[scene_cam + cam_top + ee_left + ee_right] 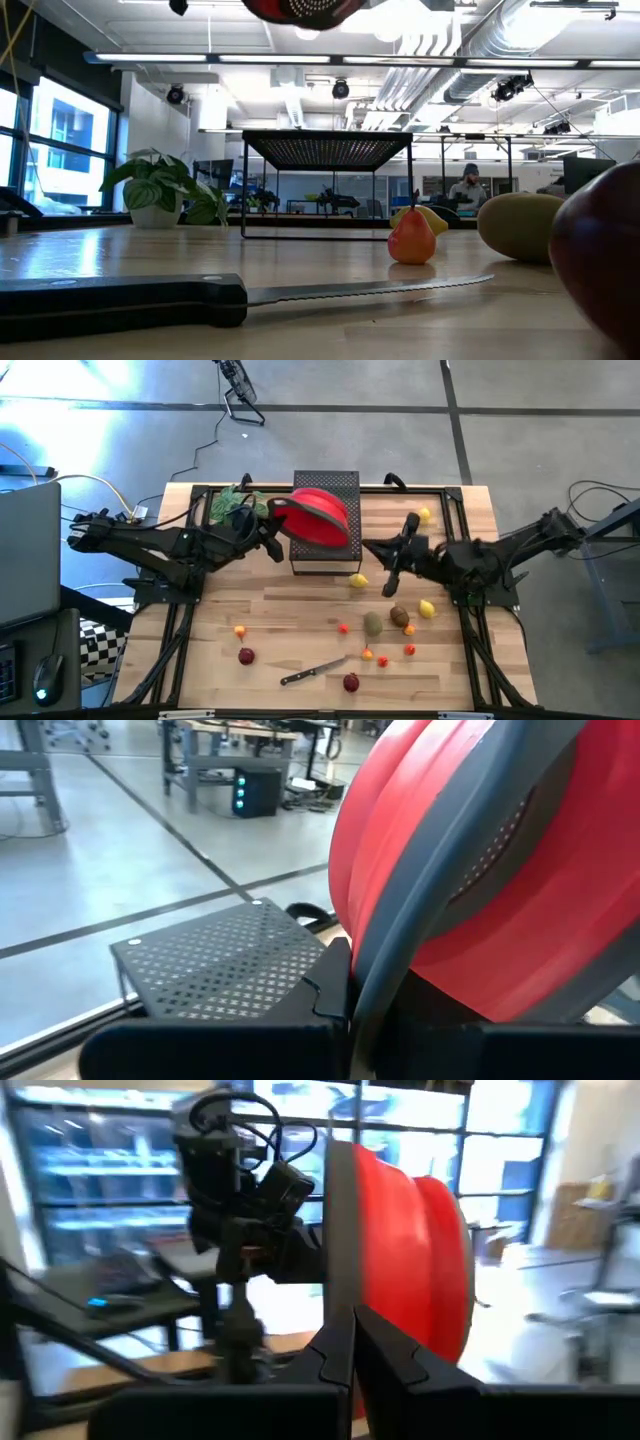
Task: Pick & Place Fruit
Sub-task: Put the red strainer bowl on the shelf
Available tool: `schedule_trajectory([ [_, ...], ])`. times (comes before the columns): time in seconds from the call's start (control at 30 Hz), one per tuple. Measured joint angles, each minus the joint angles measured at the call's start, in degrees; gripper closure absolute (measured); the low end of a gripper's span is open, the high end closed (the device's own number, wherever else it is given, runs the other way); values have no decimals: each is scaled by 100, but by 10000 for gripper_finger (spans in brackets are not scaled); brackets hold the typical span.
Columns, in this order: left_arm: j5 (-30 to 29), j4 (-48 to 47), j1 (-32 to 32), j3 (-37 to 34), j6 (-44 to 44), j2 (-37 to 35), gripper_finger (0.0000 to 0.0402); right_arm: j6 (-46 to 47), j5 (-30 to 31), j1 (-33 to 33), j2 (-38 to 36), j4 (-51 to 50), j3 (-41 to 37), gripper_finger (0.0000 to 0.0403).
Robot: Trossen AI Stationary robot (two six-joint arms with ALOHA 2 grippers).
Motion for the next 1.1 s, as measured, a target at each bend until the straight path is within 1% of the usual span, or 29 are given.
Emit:
schedule_trajectory([
  [0.17, 3, 3, 167, 0, 26, 1, 394, -837, 1759, 398, 608, 95, 414, 401],
  [0.23, 21, -2, 181, 0, 35, 1, 394, -1262, 2235, 456, 910, 113, 724, 401],
  [0.33, 28, -14, 181, 0, 37, 1, 394, -1727, 2635, 458, 1312, 106, 1158, 401],
  [0.4, 28, -67, 181, 0, 41, 1, 394, -1804, 2754, 406, 1502, 102, 1379, 401],
  [0.5, 28, -128, 181, 0, 40, 1, 394, -1871, 2774, 332, 1641, 108, 1571, 396],
  [0.6, 28, -129, 181, 0, 41, 1, 394, -1889, 2763, 324, 1652, 106, 1603, 374],
  [0.7, 28, -129, 181, 0, 41, 1, 394, -1853, 2779, 340, 1652, 133, 1605, 335],
  [0.87, 26, -127, 181, 0, 40, 1, 394, -1838, 2844, 349, 1652, 152, 1605, 248],
  [1.0, 26, -127, 181, 0, 39, 1, 394, -1411, 2606, 322, 1652, 15, 1605, 183],
  [1.1, 26, -124, 180, 0, 40, 1, 394, -1128, 2402, 290, 1652, -215, 1605, 149],
])
